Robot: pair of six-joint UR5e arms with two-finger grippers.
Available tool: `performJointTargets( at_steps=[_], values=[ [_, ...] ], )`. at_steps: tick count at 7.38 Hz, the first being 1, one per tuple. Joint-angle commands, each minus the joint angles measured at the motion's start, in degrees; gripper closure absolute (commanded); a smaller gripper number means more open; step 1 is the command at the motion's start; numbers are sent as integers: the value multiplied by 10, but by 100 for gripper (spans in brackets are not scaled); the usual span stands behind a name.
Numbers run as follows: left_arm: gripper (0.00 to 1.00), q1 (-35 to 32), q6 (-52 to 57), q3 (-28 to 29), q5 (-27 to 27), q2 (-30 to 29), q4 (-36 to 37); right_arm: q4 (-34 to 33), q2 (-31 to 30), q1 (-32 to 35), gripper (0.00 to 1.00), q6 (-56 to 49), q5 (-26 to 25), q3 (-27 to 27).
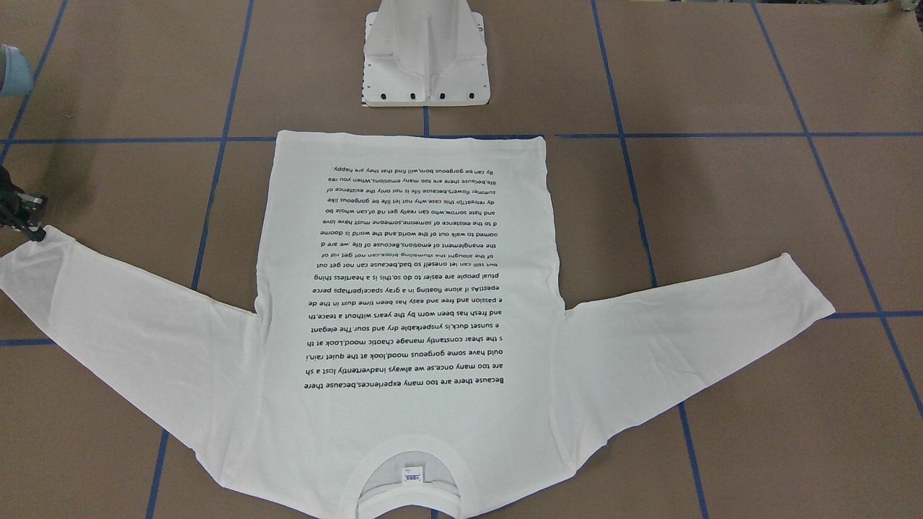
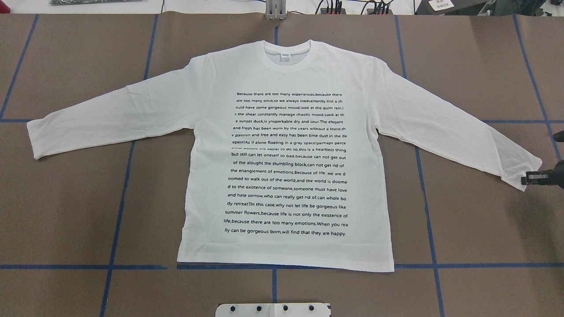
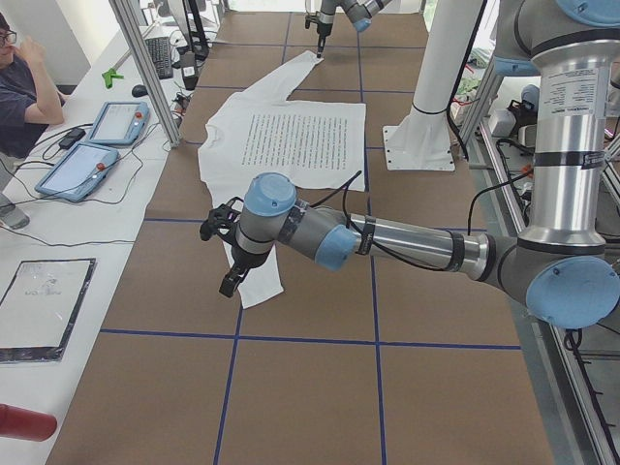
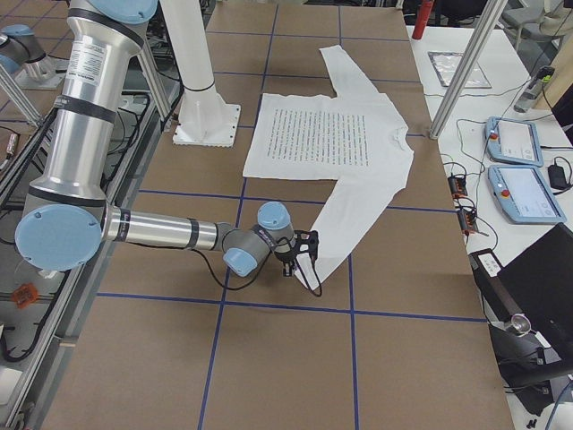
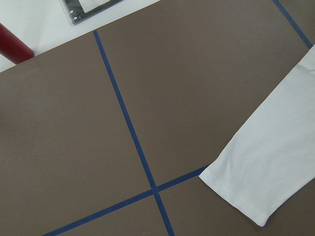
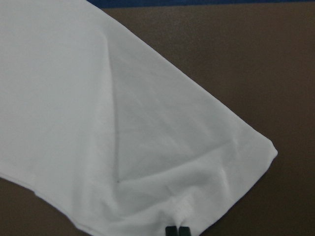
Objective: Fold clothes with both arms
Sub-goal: 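Grasp the sleeve cuff nearest the right gripper with the right gripper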
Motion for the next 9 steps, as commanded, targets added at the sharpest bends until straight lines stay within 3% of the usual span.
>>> performJointTargets(
  at_steps=[1, 4, 6, 9],
  values=[
    [0, 0, 0, 1, -1, 0, 0, 1, 1, 6, 100, -3, 6, 35],
    [0, 0, 0, 0, -1, 0, 0, -15, 67, 43, 100, -3, 8, 103],
    [0, 0, 0, -1, -1, 0, 0, -137, 163, 53, 100, 1, 2, 139],
    [0, 0, 1, -1, -1, 1, 0, -389, 392, 28, 100, 2, -50, 132]
  ],
)
